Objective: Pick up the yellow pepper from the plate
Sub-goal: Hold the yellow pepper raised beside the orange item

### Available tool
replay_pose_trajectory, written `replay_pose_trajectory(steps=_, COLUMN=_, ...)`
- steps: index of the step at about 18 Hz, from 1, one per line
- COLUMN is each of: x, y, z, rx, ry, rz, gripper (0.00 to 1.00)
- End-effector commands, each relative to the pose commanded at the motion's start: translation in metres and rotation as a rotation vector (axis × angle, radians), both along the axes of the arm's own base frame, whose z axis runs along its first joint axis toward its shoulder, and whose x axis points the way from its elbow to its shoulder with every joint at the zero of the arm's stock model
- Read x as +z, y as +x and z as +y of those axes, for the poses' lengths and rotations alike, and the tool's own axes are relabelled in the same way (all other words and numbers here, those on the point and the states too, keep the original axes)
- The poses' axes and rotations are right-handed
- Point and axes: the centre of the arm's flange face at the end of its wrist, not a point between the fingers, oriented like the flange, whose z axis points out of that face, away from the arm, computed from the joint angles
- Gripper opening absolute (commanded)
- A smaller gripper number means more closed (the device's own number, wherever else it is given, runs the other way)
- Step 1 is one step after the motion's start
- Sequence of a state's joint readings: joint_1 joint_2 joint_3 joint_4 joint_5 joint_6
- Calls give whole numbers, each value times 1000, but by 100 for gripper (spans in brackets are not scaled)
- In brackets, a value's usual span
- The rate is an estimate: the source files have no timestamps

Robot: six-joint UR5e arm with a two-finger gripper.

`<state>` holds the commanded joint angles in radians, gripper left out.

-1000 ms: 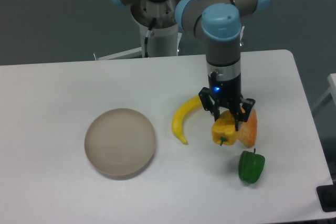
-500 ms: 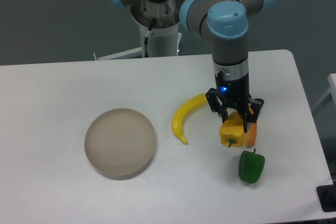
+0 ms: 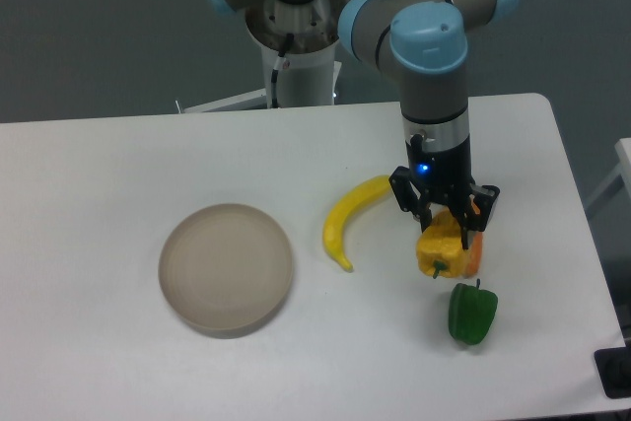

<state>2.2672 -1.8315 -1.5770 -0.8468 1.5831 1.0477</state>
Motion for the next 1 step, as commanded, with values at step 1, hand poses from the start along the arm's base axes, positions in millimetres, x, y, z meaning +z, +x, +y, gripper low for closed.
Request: replay_pose_trajectory(steps=1, x=-2, y=1, z=0, rx=0, ry=-2, rz=-2, gripper=52)
